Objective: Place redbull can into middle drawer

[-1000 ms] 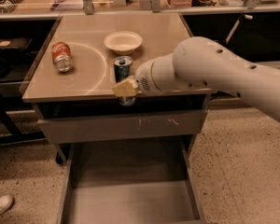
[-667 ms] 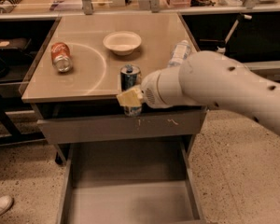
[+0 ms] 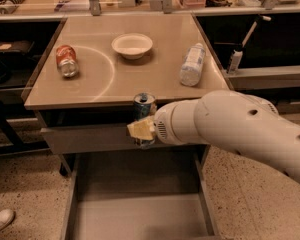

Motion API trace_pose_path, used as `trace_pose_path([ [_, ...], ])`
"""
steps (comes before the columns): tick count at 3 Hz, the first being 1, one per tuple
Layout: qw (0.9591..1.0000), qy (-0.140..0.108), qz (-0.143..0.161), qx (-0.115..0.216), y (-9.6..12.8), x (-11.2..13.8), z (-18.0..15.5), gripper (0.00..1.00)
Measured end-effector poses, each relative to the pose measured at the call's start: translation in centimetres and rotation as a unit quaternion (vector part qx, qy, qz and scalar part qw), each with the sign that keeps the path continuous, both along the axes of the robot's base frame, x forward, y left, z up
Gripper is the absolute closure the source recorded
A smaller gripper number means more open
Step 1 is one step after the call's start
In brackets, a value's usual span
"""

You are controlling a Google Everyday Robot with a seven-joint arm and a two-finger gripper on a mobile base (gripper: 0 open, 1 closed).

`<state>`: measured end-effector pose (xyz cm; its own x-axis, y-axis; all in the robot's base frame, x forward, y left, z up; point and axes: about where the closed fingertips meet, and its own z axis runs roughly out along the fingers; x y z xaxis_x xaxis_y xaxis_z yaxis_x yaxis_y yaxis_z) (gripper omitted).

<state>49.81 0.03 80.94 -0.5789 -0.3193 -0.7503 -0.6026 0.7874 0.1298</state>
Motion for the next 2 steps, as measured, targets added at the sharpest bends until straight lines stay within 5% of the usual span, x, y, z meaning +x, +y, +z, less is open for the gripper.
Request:
trace_pose_path([
  [1, 0.9996, 0.013, -0.021, 0.016, 0.4, -0.8, -1.6, 1.00],
  [2, 0.9975, 0.037, -0.055, 0.023, 0.1, -2.3, -6.9, 1.00],
])
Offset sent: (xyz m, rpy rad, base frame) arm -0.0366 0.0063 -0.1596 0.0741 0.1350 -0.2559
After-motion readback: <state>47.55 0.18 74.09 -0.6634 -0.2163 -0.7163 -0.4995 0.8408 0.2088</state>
